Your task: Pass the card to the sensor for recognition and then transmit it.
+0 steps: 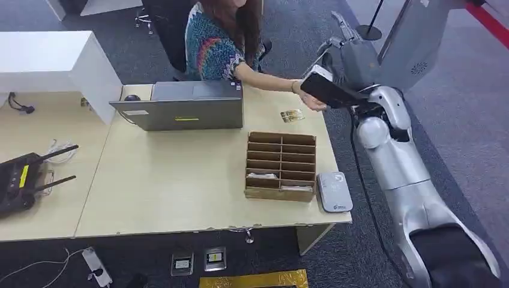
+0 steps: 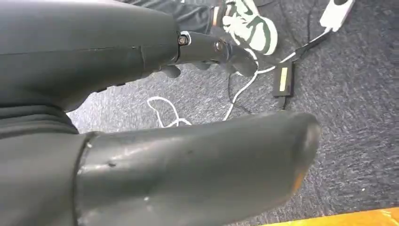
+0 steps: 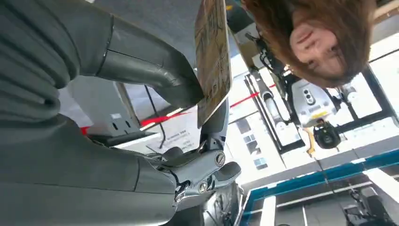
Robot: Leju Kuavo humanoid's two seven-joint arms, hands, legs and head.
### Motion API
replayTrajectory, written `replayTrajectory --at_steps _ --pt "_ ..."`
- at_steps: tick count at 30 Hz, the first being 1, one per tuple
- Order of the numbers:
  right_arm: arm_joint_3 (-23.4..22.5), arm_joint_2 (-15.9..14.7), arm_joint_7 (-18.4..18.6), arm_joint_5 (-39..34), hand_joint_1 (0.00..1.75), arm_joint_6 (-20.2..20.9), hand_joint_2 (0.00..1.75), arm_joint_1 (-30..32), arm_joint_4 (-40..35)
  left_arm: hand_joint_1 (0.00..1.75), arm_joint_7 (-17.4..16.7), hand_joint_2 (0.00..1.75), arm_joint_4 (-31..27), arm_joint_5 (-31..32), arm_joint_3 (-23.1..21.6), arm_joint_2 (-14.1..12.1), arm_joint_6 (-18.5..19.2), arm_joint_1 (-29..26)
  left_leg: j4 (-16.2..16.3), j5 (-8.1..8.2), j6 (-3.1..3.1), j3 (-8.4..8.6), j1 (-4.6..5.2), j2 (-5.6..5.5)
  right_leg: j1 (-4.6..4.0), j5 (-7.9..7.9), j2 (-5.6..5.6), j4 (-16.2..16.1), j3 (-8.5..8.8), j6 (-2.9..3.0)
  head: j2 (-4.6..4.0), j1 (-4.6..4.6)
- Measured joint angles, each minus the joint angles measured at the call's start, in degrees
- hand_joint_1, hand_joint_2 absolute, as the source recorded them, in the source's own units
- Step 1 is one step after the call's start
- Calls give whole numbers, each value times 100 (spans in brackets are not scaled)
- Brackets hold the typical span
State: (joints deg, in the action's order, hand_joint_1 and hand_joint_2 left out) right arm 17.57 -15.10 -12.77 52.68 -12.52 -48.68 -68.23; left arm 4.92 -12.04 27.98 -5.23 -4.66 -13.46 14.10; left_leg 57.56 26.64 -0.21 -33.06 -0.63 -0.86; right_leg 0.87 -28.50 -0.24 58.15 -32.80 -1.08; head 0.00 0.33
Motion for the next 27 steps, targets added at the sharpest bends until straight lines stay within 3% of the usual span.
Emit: replayTrajectory --at_steps 9,20,22,23,24,27 --pt "443 633 -39 175 175 -13 175 -1342 2529 0 -109 0 -42 98 -247 13 103 161 1 -3 -3 -10 -4 -13 -5 0 -10 2 -10 0 2 6" --pt "833 1156 136 455 175 201 175 -1662 3920 0 -153 0 -42 -31 -332 13 81 165 1 -3 -3 -9 -3 -12 -4 -1 -8 1 -9 1 0 2" --pt "868 1213 164 476 148 208 175 -1661 4071 0 -153 0 -42 -77 -332 13 52 143 1 -4 -3 -9 -3 -12 -3 -1 -8 1 -10 1 0 4" --pt "900 1241 179 490 37 212 175 -1661 4132 0 -153 0 -42 -90 -332 13 37 125 1 -3 -3 -9 -3 -12 -3 0 -6 1 -10 1 0 0" --pt "922 1265 190 500 0 212 175 -1661 4186 0 -155 0 -42 -109 -332 13 33 114 1 -3 -3 -8 -3 -12 -3 0 -5 1 -10 1 0 2" --pt "966 1317 193 531 0 199 175 -1661 4328 0 -155 0 -42 -142 -330 13 26 81 2 -3 -4 -9 -3 -12 -4 0 -7 1 -11 1 0 2"
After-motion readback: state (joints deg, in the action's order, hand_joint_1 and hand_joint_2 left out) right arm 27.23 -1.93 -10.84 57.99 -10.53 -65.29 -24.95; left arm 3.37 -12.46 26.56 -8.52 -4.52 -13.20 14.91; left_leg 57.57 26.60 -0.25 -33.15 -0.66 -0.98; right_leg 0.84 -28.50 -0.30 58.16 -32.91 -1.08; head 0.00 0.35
